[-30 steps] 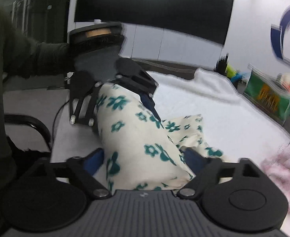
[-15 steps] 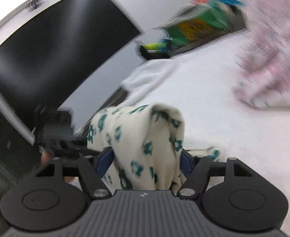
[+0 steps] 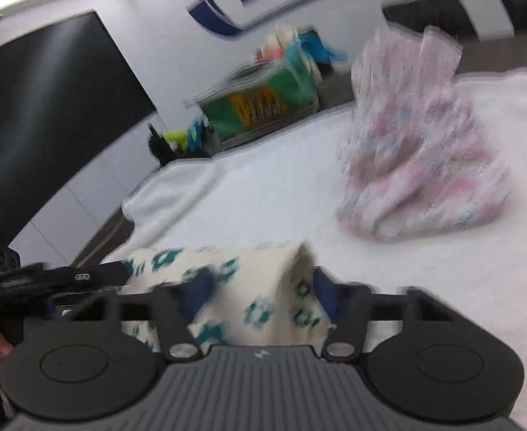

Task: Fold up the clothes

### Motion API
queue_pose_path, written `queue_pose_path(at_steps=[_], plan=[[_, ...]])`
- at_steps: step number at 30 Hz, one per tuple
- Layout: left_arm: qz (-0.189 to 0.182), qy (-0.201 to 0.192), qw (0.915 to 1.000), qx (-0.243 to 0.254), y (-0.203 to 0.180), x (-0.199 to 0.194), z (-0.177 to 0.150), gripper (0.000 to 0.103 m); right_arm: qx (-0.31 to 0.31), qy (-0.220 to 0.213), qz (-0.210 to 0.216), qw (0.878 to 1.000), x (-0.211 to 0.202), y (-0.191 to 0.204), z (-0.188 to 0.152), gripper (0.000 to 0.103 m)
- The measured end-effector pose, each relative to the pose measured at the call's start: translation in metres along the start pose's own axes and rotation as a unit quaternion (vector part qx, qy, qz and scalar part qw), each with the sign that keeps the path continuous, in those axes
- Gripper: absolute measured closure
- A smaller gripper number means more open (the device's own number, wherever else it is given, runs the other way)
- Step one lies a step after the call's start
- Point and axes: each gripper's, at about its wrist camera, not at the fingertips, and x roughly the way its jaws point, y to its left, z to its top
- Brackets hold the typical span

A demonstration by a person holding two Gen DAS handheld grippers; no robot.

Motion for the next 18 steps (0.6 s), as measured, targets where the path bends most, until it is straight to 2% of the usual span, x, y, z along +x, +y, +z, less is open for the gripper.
queue_pose_path(at_steps=[4, 7, 9, 10, 11, 14, 15, 16, 17, 18], plan=[[-0.02, -0.012, 0.9995, -0.023, 0.009, -0.002, -0.005, 0.053, 0.003, 0.009, -0.011, 1.0, 0.007, -0.002, 0.0, 0.071], [-0.026, -0.033, 0.9991, -0.011, 0.009, -0.027, -0.008, 0.05, -0.023, -0.008, -0.024, 0.999, -0.012, 0.003, 0.003, 0.06], [-0.031, -0.052, 0.9979, 0.021, 0.003, -0.049, -0.011, 0.038, -0.081, -0.037, -0.022, 0.996, -0.039, 0.01, -0.003, 0.051], [-0.045, -0.058, 0.9963, 0.046, -0.002, -0.061, -0.016, 0.024, -0.117, -0.044, -0.015, 0.992, -0.052, 0.012, -0.008, 0.038], [-0.06, -0.066, 0.9937, 0.068, -0.007, -0.071, -0.022, 0.015, -0.154, -0.047, -0.006, 0.987, -0.066, 0.014, -0.017, 0.025], [-0.086, -0.101, 0.9808, 0.143, -0.022, -0.085, -0.048, 0.013, -0.242, -0.05, 0.031, 0.969, -0.089, 0.017, -0.048, 0.021], [-0.079, -0.096, 0.9795, 0.159, -0.026, -0.078, -0.053, 0.013, -0.264, -0.044, 0.045, 0.962, -0.091, 0.019, -0.057, 0.021], [-0.071, -0.089, 0.9785, 0.172, -0.031, -0.071, -0.057, 0.018, -0.28, -0.037, 0.049, 0.958, -0.088, 0.022, -0.064, 0.021], [-0.061, -0.072, 0.9816, 0.166, -0.032, -0.062, -0.057, 0.04, -0.293, -0.023, 0.04, 0.955, -0.08, 0.027, -0.068, 0.022], [-0.054, -0.053, 0.9858, 0.15, -0.031, -0.053, -0.056, 0.055, -0.305, -0.008, 0.025, 0.952, -0.07, 0.032, -0.071, 0.024]])
